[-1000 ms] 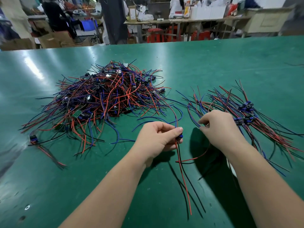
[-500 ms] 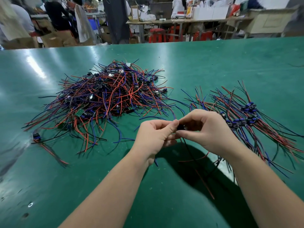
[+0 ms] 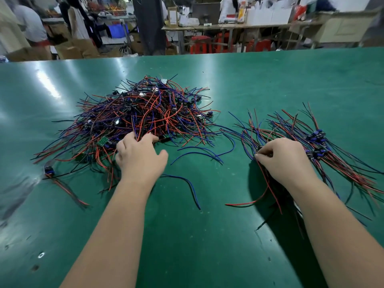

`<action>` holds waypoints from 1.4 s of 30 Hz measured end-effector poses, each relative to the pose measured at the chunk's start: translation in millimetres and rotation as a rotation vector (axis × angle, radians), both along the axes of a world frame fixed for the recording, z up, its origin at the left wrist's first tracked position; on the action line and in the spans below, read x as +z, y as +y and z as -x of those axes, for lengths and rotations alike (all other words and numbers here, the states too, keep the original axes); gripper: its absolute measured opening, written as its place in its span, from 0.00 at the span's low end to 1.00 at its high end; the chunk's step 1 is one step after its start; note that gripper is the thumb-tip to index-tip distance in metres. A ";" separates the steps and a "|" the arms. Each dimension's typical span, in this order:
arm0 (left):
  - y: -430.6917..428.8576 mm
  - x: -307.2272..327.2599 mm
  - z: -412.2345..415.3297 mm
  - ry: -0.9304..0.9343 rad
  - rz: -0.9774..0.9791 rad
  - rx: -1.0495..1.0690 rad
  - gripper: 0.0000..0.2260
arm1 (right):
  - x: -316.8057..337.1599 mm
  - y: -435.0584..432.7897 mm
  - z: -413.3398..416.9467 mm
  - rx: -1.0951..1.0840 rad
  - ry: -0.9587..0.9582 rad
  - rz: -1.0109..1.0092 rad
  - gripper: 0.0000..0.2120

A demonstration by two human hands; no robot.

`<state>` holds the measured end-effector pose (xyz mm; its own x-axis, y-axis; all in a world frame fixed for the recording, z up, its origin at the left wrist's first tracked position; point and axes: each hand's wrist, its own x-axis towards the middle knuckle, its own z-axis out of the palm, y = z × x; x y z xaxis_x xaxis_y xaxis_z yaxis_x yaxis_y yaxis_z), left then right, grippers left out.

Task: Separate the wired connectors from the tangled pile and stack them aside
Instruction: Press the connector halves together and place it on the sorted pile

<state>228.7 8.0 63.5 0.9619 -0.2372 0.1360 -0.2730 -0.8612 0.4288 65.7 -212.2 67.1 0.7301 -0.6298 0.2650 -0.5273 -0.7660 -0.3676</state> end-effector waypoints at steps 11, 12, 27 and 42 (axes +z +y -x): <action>9.4 -11.6 -19.8 0.048 -0.076 0.124 0.21 | 9.4 15.3 4.2 0.069 -0.138 -0.018 0.08; 8.5 -12.0 -19.2 0.027 -0.031 0.117 0.20 | 9.1 16.1 3.6 0.076 -0.145 -0.023 0.08; 3.8 9.8 -11.4 -0.398 1.024 0.077 0.06 | 13.1 27.6 1.9 0.095 -0.311 -0.210 0.05; -8.9 23.7 28.7 -1.088 0.685 -0.322 0.17 | 13.2 31.3 -0.1 0.195 -0.409 -0.517 0.04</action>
